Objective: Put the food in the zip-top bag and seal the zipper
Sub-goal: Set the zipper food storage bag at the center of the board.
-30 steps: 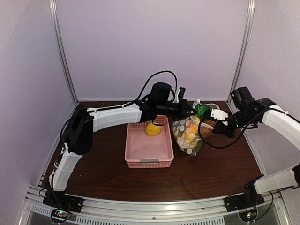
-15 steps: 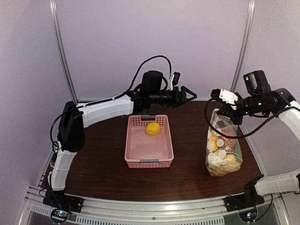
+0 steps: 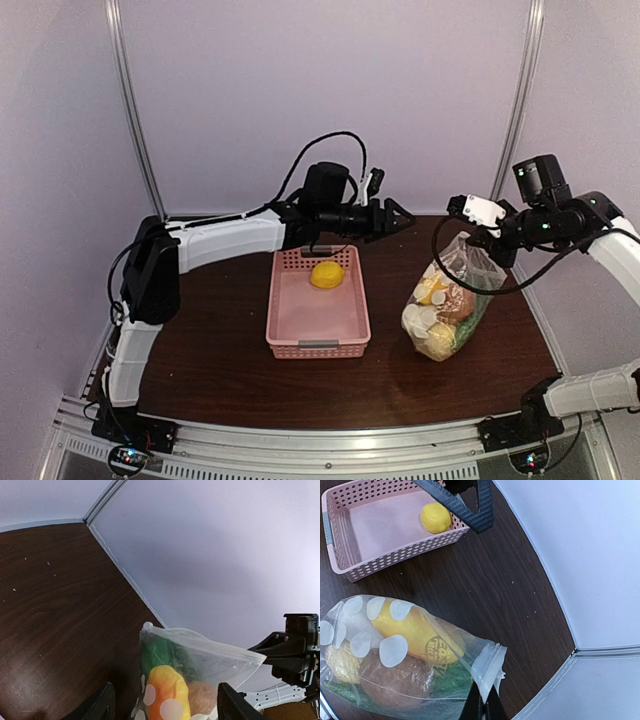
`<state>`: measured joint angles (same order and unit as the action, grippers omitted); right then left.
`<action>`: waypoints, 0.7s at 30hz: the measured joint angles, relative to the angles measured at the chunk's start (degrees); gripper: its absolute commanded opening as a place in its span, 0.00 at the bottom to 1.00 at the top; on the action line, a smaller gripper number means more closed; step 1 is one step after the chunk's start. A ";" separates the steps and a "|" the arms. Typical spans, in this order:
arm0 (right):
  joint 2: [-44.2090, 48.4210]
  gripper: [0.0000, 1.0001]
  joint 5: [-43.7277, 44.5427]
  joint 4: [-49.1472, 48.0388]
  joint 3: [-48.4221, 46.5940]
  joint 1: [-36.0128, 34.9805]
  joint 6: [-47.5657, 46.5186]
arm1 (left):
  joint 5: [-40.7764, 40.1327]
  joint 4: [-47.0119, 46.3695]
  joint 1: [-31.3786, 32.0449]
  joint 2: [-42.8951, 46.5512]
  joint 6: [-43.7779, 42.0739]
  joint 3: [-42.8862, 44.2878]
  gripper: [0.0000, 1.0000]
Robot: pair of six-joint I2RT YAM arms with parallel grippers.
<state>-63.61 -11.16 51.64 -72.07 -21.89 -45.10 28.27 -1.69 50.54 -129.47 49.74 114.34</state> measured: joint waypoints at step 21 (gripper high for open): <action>-10.16 0.05 -5.35 7.04 3.30 -18.99 -2.97 | 2.73 4.55 -2.12 -0.04 -0.37 -2.58 0.77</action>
<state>-73.78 -16.51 58.67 -68.77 -40.88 -48.07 31.00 2.85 48.42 -129.51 49.36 111.77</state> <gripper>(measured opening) 0.042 0.769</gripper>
